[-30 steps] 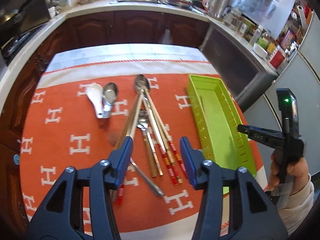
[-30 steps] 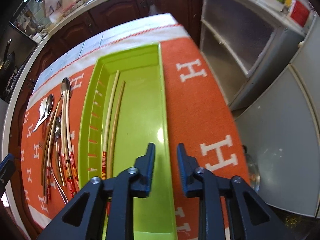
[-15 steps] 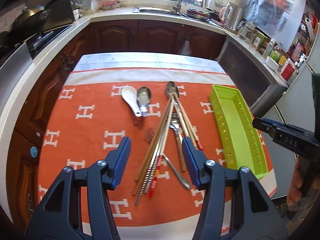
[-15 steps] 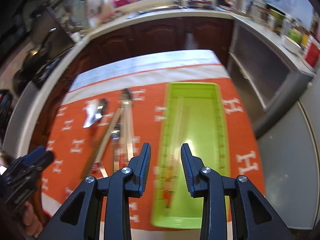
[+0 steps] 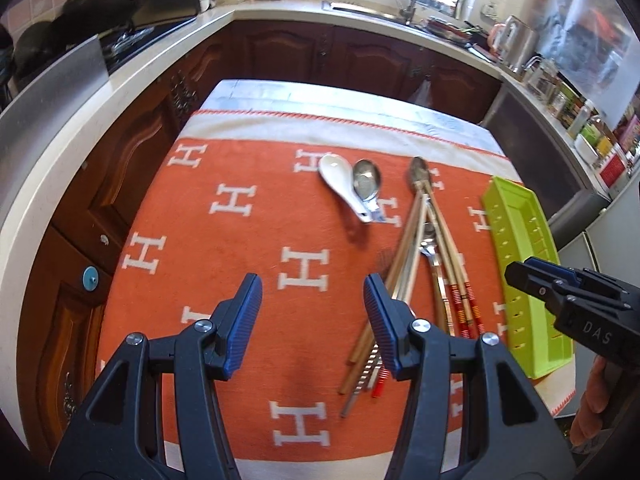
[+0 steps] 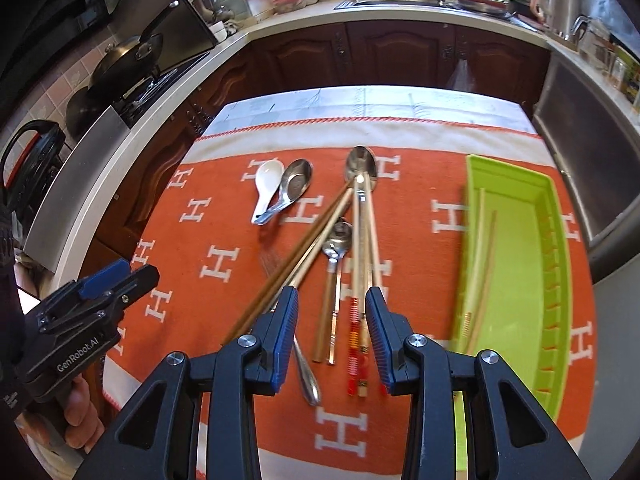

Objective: Organize utensils
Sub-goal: 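Move both tools back toward the spoons beside the utensil pile, then grasp the white ceramic spoon with the left tool while the right tool grasps the metal spoon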

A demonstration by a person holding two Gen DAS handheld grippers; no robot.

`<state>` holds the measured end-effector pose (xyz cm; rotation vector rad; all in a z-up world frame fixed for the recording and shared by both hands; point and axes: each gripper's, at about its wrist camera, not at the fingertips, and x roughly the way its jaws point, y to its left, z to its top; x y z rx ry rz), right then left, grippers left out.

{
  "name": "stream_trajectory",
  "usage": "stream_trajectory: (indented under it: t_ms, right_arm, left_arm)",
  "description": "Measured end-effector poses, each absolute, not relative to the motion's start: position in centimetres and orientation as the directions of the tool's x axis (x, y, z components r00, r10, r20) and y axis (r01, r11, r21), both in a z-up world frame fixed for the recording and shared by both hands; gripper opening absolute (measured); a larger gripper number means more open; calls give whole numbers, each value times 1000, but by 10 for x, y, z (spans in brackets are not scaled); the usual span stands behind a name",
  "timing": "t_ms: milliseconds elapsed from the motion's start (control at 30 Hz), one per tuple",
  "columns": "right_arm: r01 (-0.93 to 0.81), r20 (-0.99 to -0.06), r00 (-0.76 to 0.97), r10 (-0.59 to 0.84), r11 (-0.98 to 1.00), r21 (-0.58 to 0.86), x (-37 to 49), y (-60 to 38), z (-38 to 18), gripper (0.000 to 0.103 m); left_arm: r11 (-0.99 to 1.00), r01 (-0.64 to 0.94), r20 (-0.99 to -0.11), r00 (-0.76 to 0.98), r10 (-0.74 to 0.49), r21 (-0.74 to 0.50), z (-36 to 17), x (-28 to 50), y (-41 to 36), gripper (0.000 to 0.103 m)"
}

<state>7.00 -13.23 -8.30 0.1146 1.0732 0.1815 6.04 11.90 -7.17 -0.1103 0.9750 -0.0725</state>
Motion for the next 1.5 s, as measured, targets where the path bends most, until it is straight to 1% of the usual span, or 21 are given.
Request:
stream_trajectory:
  t_ms: [100,300,367,433,700,800,833,867,900,967,1067,1100,1133,1167,1200,1233,1467,1500]
  right_arm:
    - [-105,-864,458,211,977,183,82,-125,-92,35]
    - [-121,-861,443,252,968,221,110,-115,-111,35]
    - [-115,-862,434,261,965,235,120,-115,-119,35]
    - [-106,-855,425,298,954,280,135,-117,-127,35]
    - [-74,-821,402,405,908,412,207,-113,-153,35]
    - [-58,-820,373,434,893,446,235,-107,-167,35]
    - [-37,-826,357,436,890,454,247,-105,-176,35]
    - [-22,-828,342,444,885,465,254,-103,-183,35]
    - [-7,-829,329,453,879,477,260,-103,-189,34]
    - [38,-824,293,485,855,517,274,-104,-207,33]
    - [71,-805,261,533,821,566,282,-101,-228,26]
    - [82,-793,260,551,806,586,284,-101,-234,20]
    - [88,-783,258,566,793,603,286,-101,-237,17]
    - [92,-778,260,572,787,610,285,-101,-240,16]
    - [94,-772,263,578,781,617,287,-101,-242,11]
    - [95,-770,265,580,779,620,288,-101,-244,3]
    - [99,-767,325,553,787,609,283,-102,-239,1]
    - [100,-767,332,550,788,608,281,-102,-235,1]
  left_arm:
    - [991,-12,-837,537,-104,-131,-85,69,129,50]
    - [983,-46,-870,473,-137,-180,-114,92,141,50]
    - [977,-48,-875,454,-165,-209,-121,101,142,50]
    - [969,-49,-875,442,-198,-244,-128,113,142,50]
    - [953,-41,-869,425,-254,-299,-138,181,128,50]
    - [932,-45,-862,398,-314,-360,-146,205,125,50]
    - [924,-55,-862,383,-331,-379,-151,212,123,49]
    - [920,-63,-863,376,-337,-387,-155,218,124,45]
    - [916,-68,-863,369,-346,-396,-158,223,124,43]
    - [907,-77,-860,357,-364,-415,-166,228,122,41]
    - [897,-72,-851,357,-384,-435,-171,230,121,38]
    - [893,-73,-848,356,-393,-445,-173,232,120,37]
    - [889,-75,-845,355,-399,-452,-176,233,120,36]
    - [885,-78,-842,356,-406,-460,-178,234,120,35]
    - [881,-82,-839,356,-411,-467,-180,235,120,35]
    - [879,-84,-839,354,-414,-469,-181,236,119,35]
    - [855,-95,-819,359,-448,-510,-192,245,111,35]
    - [856,-95,-818,363,-446,-508,-193,246,109,33]
